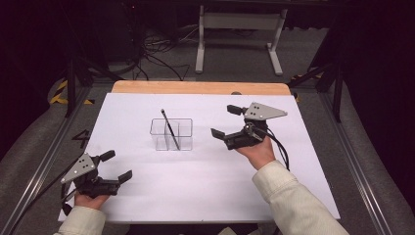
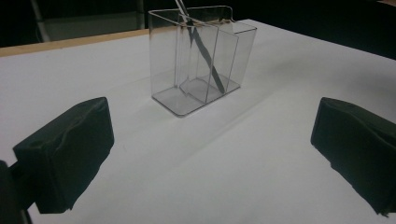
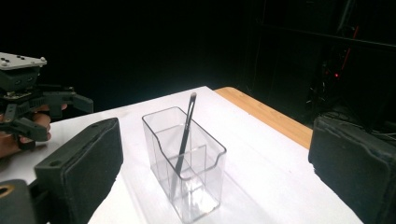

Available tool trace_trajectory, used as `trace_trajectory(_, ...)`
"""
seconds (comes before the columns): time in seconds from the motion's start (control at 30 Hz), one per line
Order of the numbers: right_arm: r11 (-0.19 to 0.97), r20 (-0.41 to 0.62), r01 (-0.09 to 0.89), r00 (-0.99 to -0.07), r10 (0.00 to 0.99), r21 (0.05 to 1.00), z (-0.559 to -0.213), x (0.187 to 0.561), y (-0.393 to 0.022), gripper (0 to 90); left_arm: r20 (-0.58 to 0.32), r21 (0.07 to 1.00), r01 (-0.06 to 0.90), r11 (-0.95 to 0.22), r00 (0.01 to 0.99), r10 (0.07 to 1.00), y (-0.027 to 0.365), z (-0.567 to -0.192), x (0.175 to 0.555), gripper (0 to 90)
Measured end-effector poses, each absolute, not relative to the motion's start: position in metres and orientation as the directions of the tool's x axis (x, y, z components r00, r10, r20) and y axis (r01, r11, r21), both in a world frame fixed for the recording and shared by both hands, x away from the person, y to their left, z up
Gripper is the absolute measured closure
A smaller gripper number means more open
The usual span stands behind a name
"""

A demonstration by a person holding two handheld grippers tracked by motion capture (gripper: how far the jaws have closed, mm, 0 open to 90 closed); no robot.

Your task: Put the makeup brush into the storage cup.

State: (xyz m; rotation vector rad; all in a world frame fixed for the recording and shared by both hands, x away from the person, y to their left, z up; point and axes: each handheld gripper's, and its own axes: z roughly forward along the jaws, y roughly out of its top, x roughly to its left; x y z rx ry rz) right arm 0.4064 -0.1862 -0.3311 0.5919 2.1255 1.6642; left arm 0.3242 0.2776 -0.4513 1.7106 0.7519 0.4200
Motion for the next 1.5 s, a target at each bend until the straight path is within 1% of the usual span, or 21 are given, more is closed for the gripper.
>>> trace_trajectory(0.17, 0.201, -0.033, 0.098, -0.827, 0.562, 0.975, -0.326, 0.398, -0.211, 3.1, -0.109, 0.956, 0.261, -0.134, 0.739, 0.665, 0.275, -0.449, 0.325, 0.1)
trace_trajectory(0.37, 0.214, -0.035, 0.115, -0.805, 0.592, 0.970, -0.326, 0.390, -0.237, 2.8, -0.108, 0.959, 0.252, -0.129, 0.747, 0.656, 0.275, -0.447, 0.326, 0.1)
trace_trajectory(0.6, 0.242, -0.046, 0.136, -0.782, 0.621, 0.961, -0.328, 0.382, -0.258, 2.5, -0.112, 0.956, 0.261, -0.132, 0.744, 0.659, 0.277, -0.446, 0.327, 0.1)
trace_trajectory(0.83, 0.253, -0.045, 0.156, -0.766, 0.641, 0.955, -0.331, 0.375, -0.273, 2.2, -0.108, 0.954, 0.259, -0.150, 0.764, 0.636, 0.274, -0.444, 0.328, 0.3)
trace_trajectory(1.0, 0.270, -0.049, 0.167, -0.763, 0.644, 0.948, -0.342, 0.366, -0.283, 1.0, -0.117, 0.953, 0.262, -0.151, 0.779, 0.616, 0.273, -0.442, 0.328, 0.3)
trace_trajectory(1.17, 0.255, -0.015, 0.199, -0.760, 0.650, 0.946, -0.354, 0.360, -0.292, 0.7, -0.113, 0.952, 0.259, -0.160, 0.788, 0.605, 0.273, -0.441, 0.328, 0.3)
trace_trajectory(1.23, 0.259, -0.015, 0.202, -0.761, 0.649, 0.945, -0.356, 0.360, -0.292, 0.7, -0.115, 0.953, 0.258, -0.160, 0.793, 0.598, 0.274, -0.442, 0.328, 0.3)
trace_trajectory(1.37, 0.268, -0.013, 0.206, -0.772, 0.636, 0.941, -0.370, 0.355, -0.295, 0.7, -0.120, 0.952, 0.258, -0.165, 0.810, 0.573, 0.274, -0.442, 0.328, 0.3)
trace_trajectory(1.5, 0.264, 0.000, 0.222, -0.765, 0.644, 0.939, -0.380, 0.353, -0.298, 0.7, -0.117, 0.950, 0.257, -0.175, 0.817, 0.565, 0.273, -0.443, 0.329, 0.3)
